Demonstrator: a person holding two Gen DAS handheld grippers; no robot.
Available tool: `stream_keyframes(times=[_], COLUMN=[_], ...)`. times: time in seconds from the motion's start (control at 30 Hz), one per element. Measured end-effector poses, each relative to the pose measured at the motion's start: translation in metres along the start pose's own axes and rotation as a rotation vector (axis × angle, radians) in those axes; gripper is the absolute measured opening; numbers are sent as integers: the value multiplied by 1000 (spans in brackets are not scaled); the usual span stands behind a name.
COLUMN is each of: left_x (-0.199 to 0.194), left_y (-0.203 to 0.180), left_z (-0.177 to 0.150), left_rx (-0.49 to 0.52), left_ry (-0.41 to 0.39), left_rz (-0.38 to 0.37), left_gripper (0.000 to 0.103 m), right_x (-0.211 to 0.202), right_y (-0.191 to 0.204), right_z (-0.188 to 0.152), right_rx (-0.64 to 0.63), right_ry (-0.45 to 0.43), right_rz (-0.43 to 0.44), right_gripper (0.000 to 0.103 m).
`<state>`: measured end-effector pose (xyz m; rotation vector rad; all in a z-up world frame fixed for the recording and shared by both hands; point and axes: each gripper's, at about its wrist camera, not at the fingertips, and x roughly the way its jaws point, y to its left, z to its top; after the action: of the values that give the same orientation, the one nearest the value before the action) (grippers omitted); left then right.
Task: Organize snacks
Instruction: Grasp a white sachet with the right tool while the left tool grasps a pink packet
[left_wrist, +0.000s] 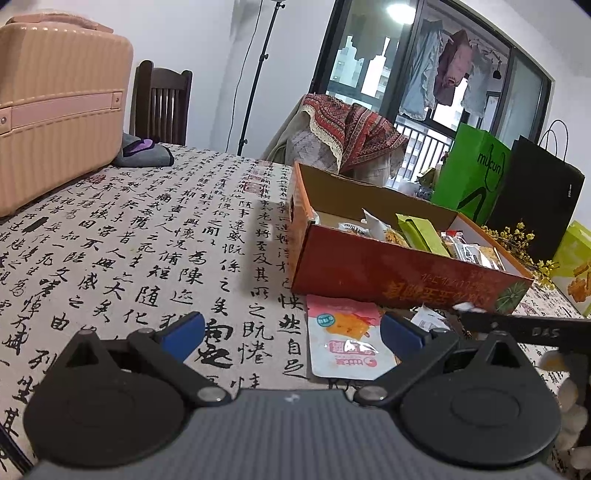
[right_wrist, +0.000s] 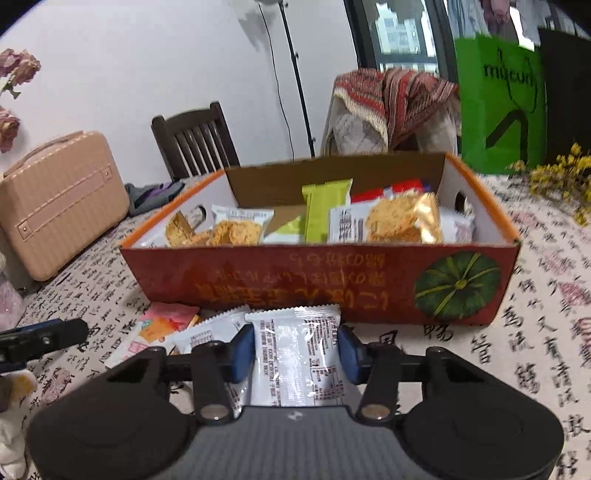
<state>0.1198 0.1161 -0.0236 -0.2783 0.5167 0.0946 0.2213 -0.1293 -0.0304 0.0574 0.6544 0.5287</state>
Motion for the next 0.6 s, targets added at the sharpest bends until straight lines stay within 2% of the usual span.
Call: stream_keyframes(times=[0.1, 0.27, 0.47, 0.6], left_x=[2, 6, 11, 19], left_y=[-1, -4, -25, -46], left_z=[0, 0, 3, 6], left_rx=[6, 23, 118, 193], left_ry=[7, 23, 64, 100], left_rz=[8, 33, 97, 126], left_gripper=[103, 103, 103, 103], right_x=[-16, -41, -49, -43], right_y=[-2, -18, -53, -65], right_z=[-2, -7, -12, -15], right_rx=[-16, -26, 74, 127], right_ry=[-38, -103, -161, -154], right_rz=[-14, -88, -141, -150], right_gripper=[46, 46, 46, 47])
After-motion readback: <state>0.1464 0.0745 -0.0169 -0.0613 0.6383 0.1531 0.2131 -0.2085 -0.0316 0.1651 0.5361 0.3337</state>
